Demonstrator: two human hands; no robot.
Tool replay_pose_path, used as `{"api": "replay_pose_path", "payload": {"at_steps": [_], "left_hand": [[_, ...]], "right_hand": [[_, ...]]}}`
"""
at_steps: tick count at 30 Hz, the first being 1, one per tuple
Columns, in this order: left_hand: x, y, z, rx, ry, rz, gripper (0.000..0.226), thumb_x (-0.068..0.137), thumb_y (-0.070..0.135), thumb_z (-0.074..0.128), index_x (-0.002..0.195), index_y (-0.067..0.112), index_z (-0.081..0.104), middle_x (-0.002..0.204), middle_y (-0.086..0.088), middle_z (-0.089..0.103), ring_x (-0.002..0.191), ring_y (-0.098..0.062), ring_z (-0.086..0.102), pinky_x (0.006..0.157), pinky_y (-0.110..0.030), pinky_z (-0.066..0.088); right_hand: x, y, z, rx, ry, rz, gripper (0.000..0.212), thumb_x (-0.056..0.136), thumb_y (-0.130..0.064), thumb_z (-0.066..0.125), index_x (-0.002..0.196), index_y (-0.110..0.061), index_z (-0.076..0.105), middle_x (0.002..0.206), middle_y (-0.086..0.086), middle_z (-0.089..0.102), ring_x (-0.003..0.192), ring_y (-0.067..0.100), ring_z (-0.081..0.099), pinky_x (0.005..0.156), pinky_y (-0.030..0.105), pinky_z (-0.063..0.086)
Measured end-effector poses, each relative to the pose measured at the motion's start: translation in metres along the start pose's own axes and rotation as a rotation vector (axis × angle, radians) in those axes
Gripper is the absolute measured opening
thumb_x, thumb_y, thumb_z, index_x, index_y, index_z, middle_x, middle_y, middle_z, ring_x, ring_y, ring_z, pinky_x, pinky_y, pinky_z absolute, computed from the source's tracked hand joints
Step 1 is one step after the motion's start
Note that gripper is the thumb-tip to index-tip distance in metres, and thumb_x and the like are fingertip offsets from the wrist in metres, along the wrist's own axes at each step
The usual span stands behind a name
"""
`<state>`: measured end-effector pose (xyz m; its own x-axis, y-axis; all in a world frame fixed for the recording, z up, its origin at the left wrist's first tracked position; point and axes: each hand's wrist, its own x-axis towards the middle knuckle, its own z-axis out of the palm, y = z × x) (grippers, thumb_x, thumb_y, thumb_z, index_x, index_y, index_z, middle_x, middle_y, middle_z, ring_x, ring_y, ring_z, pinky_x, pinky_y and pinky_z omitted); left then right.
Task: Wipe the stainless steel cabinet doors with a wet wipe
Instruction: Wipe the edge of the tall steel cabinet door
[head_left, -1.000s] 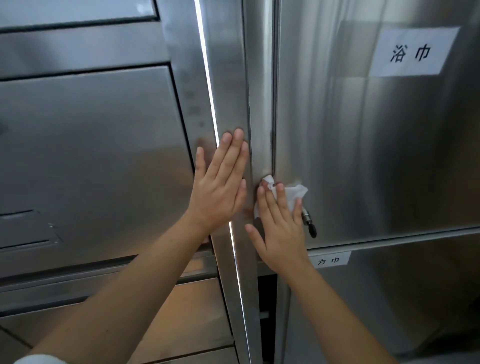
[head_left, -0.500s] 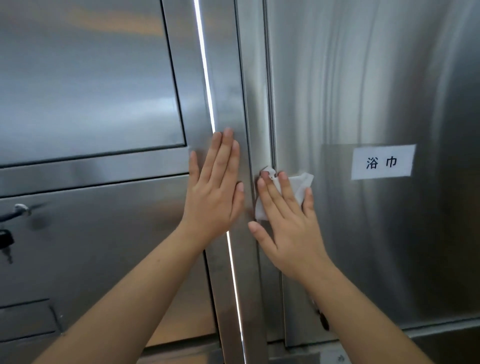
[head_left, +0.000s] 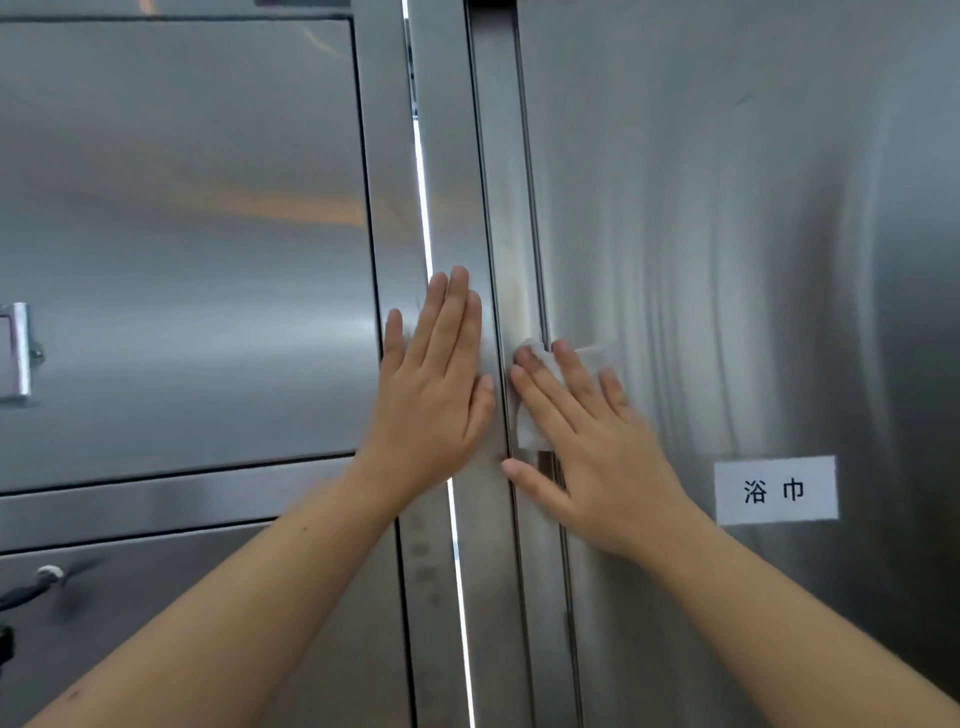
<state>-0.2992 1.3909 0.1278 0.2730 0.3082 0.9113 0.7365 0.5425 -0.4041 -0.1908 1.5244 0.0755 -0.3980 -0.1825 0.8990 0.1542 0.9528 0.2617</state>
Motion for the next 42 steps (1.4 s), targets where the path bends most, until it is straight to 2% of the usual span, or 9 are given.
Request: {"api": "replay_pose_path", "payload": {"at_steps": [5,13,19,21,28,31,33,39,42], "left_hand": [[0.030,-0.008,-0.003,-0.023,-0.022,-0.023,0.064,0.090,0.028,0.032,0.144,-0.005,0.028,0.153,-0.020,0.023,0.142,-0.029,0.016,0.114,-0.043,0.001],[0.062,-0.023,-0.009,0.008,-0.042,0.015,0.066,0.090,0.034,0.032,0.144,-0.004,0.029,0.153,-0.018,0.024,0.142,-0.026,0.017,0.111,-0.043,0.004],[0.089,-0.033,-0.014,0.016,-0.142,-0.078,0.074,0.084,0.056,0.009,0.143,0.019,-0.016,0.155,0.001,-0.018,0.142,-0.010,-0.020,0.111,-0.033,-0.019],[0.096,-0.037,-0.014,0.033,-0.149,-0.088,0.076,0.080,0.060,0.005,0.140,0.022,-0.022,0.153,0.004,-0.025,0.139,-0.007,-0.027,0.109,-0.032,-0.022],[0.117,-0.050,-0.015,0.022,-0.116,-0.074,0.072,0.082,0.060,0.006,0.140,0.024,-0.019,0.150,0.009,-0.025,0.136,-0.001,-0.029,0.108,-0.028,-0.023],[0.124,-0.048,-0.013,-0.002,-0.103,-0.121,0.072,0.078,0.059,0.001,0.138,0.026,-0.022,0.149,0.011,-0.030,0.134,0.001,-0.032,0.107,-0.028,-0.025],[0.125,-0.044,-0.009,-0.020,-0.087,-0.152,0.073,0.077,0.058,0.001,0.138,0.026,-0.023,0.149,0.010,-0.029,0.134,0.000,-0.034,0.111,-0.031,-0.021],[0.125,-0.041,-0.001,-0.053,0.010,-0.148,0.076,0.080,0.051,0.018,0.144,0.018,-0.008,0.156,0.002,-0.011,0.140,-0.006,-0.021,0.114,-0.040,-0.008],[0.125,-0.041,0.001,-0.029,0.059,-0.120,0.078,0.081,0.046,0.027,0.147,0.011,0.005,0.158,-0.005,0.004,0.143,-0.012,-0.006,0.113,-0.047,0.005]], "right_hand": [[0.038,0.016,-0.012,-0.015,0.037,-0.032,0.077,0.093,-0.064,0.013,0.147,-0.013,0.030,0.155,0.002,0.023,0.144,0.020,0.013,0.113,0.046,0.016],[0.096,0.043,-0.035,-0.042,0.036,-0.121,0.084,0.088,-0.069,0.003,0.149,-0.015,0.024,0.156,-0.003,0.015,0.145,0.015,0.003,0.114,0.039,0.006],[0.130,0.055,-0.047,-0.039,0.042,-0.153,0.092,0.079,-0.075,-0.011,0.150,-0.022,0.009,0.155,-0.013,-0.003,0.144,0.009,-0.011,0.113,0.030,-0.007],[0.139,0.061,-0.050,-0.037,0.051,-0.166,0.091,0.078,-0.075,-0.012,0.150,-0.023,0.008,0.154,-0.015,-0.004,0.144,0.009,-0.011,0.113,0.030,-0.007],[0.167,0.076,-0.055,-0.105,0.135,-0.226,0.082,0.091,-0.065,0.000,0.145,-0.015,0.036,0.155,-0.005,0.018,0.144,0.022,0.012,0.110,0.041,0.011],[0.179,0.081,-0.059,-0.110,0.124,-0.235,0.086,0.086,-0.069,-0.005,0.148,-0.018,0.025,0.154,-0.011,0.004,0.144,0.017,-0.001,0.112,0.037,0.002],[0.187,0.083,-0.064,-0.119,0.125,-0.228,0.082,0.085,-0.067,0.003,0.149,-0.019,0.022,0.152,-0.014,-0.001,0.143,0.014,-0.007,0.111,0.035,-0.002],[0.216,0.082,-0.079,-0.182,0.085,-0.153,0.089,0.072,-0.057,-0.010,0.151,-0.022,0.010,0.157,-0.010,-0.008,0.135,0.004,-0.023,0.113,0.032,-0.008],[0.228,0.080,-0.082,-0.218,0.072,-0.114,0.094,0.066,-0.055,-0.014,0.152,-0.021,0.007,0.158,-0.007,-0.010,0.143,0.012,-0.017,0.114,0.034,-0.007]]}}
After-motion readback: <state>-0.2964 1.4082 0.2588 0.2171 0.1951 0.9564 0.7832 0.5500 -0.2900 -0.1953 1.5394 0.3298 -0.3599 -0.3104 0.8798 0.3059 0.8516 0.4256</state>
